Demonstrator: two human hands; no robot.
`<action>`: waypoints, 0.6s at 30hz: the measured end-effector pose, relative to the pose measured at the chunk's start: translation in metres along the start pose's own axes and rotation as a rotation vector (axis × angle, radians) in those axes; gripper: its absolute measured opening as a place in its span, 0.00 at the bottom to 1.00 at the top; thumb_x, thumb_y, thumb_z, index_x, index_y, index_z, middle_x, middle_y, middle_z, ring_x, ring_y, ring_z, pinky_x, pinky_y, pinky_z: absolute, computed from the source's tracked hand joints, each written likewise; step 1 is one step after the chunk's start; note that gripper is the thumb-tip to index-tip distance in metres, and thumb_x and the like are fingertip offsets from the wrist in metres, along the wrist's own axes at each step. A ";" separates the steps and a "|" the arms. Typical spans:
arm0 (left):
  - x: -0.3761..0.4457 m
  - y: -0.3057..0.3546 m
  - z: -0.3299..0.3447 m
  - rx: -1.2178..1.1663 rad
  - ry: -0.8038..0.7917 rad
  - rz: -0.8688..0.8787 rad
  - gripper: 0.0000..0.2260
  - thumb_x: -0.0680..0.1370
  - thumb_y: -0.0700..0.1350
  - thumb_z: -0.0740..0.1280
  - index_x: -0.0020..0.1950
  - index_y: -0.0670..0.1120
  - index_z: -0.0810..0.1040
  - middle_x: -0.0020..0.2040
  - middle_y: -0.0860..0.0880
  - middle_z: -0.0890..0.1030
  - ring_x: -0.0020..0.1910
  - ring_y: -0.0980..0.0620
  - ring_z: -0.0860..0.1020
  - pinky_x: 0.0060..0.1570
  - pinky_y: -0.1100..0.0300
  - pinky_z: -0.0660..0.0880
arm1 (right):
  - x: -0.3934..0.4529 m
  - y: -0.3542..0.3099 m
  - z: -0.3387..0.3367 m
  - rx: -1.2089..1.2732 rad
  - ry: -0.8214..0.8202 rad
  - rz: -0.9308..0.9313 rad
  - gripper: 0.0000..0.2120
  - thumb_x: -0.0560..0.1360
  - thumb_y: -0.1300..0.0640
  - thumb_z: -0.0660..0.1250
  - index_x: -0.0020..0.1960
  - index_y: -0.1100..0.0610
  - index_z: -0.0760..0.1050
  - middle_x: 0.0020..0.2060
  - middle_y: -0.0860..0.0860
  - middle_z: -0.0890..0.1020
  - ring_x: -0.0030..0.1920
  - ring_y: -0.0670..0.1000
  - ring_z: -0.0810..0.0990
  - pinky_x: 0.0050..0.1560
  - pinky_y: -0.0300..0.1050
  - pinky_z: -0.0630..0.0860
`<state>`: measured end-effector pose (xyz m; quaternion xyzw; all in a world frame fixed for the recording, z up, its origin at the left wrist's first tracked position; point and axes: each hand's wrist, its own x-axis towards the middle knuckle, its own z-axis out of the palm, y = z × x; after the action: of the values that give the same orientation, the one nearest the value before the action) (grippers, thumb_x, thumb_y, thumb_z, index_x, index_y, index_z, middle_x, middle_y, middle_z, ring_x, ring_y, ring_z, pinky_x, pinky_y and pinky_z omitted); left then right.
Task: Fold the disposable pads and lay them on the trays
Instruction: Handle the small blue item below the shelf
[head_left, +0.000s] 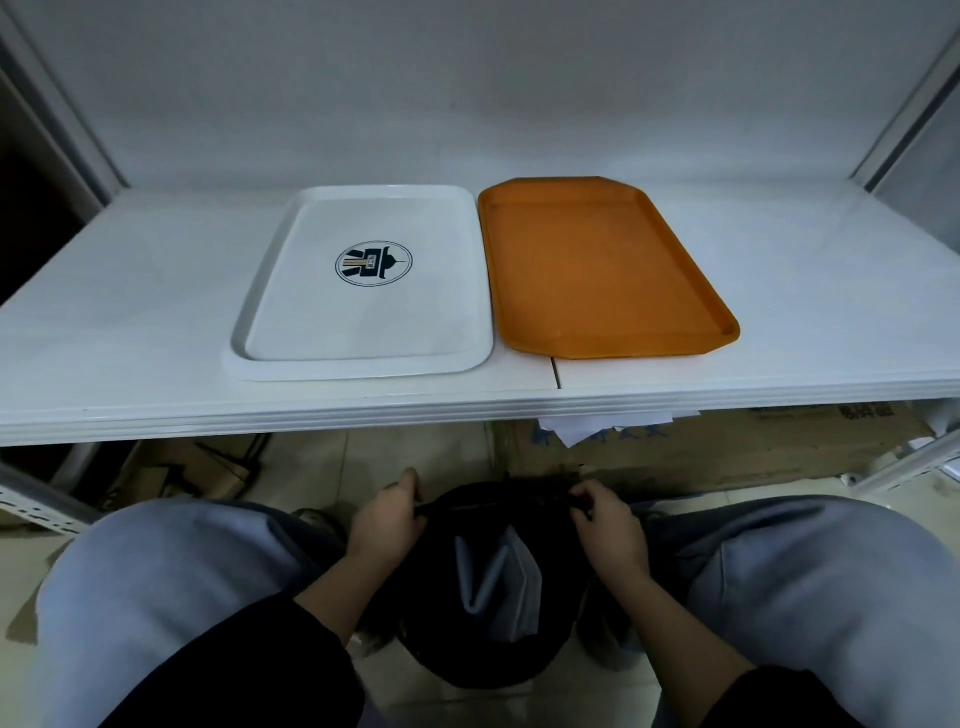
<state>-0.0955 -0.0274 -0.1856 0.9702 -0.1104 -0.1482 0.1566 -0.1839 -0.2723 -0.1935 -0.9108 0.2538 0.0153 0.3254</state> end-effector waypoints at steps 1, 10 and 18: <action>-0.005 -0.003 0.002 -0.030 0.021 -0.016 0.12 0.75 0.45 0.64 0.56 0.45 0.69 0.53 0.45 0.78 0.51 0.42 0.78 0.44 0.55 0.73 | -0.002 0.002 0.001 -0.004 0.025 -0.012 0.11 0.77 0.57 0.65 0.59 0.53 0.74 0.56 0.49 0.79 0.52 0.51 0.79 0.43 0.42 0.73; -0.034 -0.043 0.014 -0.041 -0.222 -0.187 0.11 0.79 0.48 0.60 0.58 0.45 0.74 0.56 0.44 0.80 0.53 0.44 0.79 0.49 0.54 0.76 | -0.016 0.026 0.009 -0.031 -0.284 0.160 0.19 0.77 0.55 0.64 0.66 0.58 0.68 0.59 0.57 0.78 0.57 0.58 0.78 0.47 0.43 0.72; -0.039 -0.024 0.004 -0.356 -0.006 -0.217 0.08 0.79 0.48 0.63 0.51 0.44 0.71 0.44 0.45 0.80 0.45 0.42 0.79 0.44 0.51 0.75 | -0.022 0.005 0.000 -0.173 -0.161 -0.050 0.14 0.80 0.50 0.58 0.62 0.56 0.71 0.53 0.55 0.81 0.52 0.56 0.80 0.46 0.47 0.75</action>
<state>-0.1290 0.0042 -0.1877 0.9330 0.0222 -0.1841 0.3083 -0.2057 -0.2655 -0.1926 -0.9374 0.2016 0.1022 0.2650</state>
